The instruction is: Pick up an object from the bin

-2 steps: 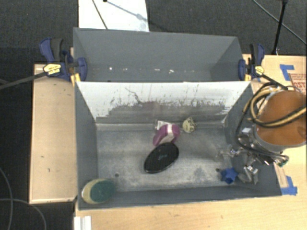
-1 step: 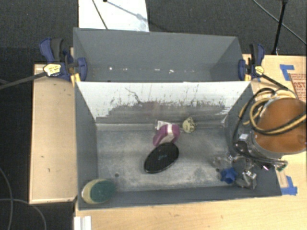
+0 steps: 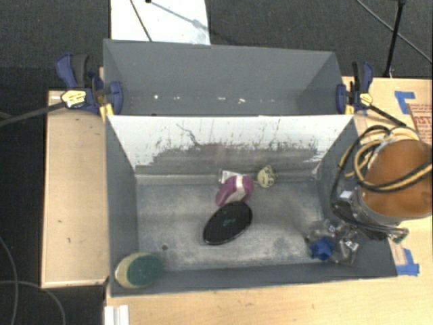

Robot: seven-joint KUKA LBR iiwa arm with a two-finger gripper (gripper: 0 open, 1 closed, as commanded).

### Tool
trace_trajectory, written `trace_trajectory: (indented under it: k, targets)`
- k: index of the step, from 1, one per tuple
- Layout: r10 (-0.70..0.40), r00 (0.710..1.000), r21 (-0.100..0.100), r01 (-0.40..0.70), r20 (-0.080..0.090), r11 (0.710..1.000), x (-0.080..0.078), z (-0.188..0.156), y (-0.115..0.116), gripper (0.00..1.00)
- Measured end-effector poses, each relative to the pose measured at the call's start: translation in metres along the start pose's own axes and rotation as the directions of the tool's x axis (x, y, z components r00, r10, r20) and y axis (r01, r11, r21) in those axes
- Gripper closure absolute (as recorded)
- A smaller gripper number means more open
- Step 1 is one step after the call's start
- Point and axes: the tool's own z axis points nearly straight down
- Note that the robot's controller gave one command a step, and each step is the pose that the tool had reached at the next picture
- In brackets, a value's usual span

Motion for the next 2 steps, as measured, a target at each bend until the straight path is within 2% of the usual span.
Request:
trace_trajectory:
  k: [1, 2]
  targets:
    - [-0.008, 1.000, 0.013, 0.008, 0.000, 1.000, -0.005, -0.160, -0.013, 1.00]
    - [-0.109, 0.994, 0.009, 0.109, -0.003, 0.994, -0.015, -0.192, 0.002, 1.00]
